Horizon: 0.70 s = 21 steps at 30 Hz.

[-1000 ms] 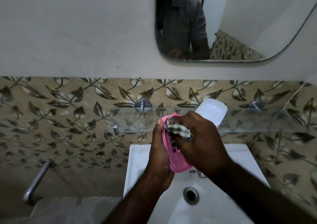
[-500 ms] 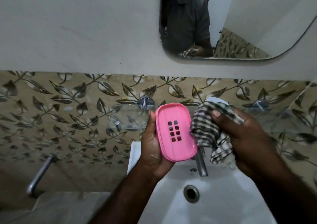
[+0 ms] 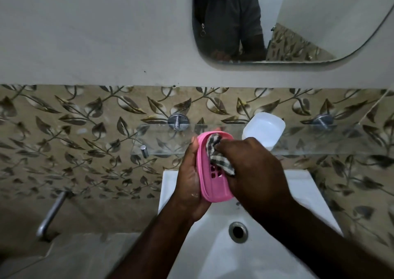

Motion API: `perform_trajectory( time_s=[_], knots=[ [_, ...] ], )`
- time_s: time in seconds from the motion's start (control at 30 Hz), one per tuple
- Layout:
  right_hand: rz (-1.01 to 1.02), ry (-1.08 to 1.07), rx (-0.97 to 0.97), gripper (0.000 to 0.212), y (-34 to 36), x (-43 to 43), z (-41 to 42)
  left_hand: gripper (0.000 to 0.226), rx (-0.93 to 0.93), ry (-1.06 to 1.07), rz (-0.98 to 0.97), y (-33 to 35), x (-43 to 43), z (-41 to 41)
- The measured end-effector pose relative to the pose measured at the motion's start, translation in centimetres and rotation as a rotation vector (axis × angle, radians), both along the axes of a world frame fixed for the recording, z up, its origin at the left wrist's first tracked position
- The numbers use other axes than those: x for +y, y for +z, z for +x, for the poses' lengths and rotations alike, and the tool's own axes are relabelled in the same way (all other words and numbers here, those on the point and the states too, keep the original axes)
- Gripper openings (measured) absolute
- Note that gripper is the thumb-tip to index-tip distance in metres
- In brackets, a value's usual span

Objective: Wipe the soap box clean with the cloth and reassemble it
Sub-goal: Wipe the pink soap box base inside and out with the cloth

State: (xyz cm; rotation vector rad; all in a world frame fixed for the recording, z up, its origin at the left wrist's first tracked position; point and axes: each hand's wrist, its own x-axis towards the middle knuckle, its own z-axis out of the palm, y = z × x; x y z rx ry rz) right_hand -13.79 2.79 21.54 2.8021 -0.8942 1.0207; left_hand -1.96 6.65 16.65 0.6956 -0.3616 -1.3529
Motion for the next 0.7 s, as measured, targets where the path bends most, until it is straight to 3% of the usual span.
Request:
perform_trajectory(
  time_s=[0.13,0.3,0.33,0.4,0.53,0.63,0.7],
  knots=[
    [0.119,0.179,0.039,0.04,-2.5,0.7,-0.8,0.065,0.128,-0.041,0.045,-1.0,0.4,0.4],
    [0.745,0.257,-0.312,0.024,-0.7,-1.5,-2.1,0.075,0.161,-0.056,0.07,-1.5,0.6,-0.3],
    [0.748,0.236,-0.379,0.024,-0.2,-1.8,-2.4,0.074,0.162,-0.059,0.052,-1.5,0.5,-0.3],
    [0.561,0.212,-0.398,0.019,0.7,-2.3,-2.7,0.07,0.145,-0.067,0.035,-1.3,0.3,-0.5],
    [0.082,0.188,-0.03,0.028,0.5,-2.9,-2.1,0.063,0.079,-0.073,0.054,-0.5,-0.1,-1.0],
    [0.078,0.092,0.027,0.027,-0.8,-2.1,-1.9,0.062,-0.04,-0.039,0.1,-0.4,0.1,-1.0],
    [0.173,0.147,0.013,0.021,-2.0,-0.7,-2.0,0.061,-0.048,-0.026,0.13,-0.6,0.2,-0.6]
  ],
)
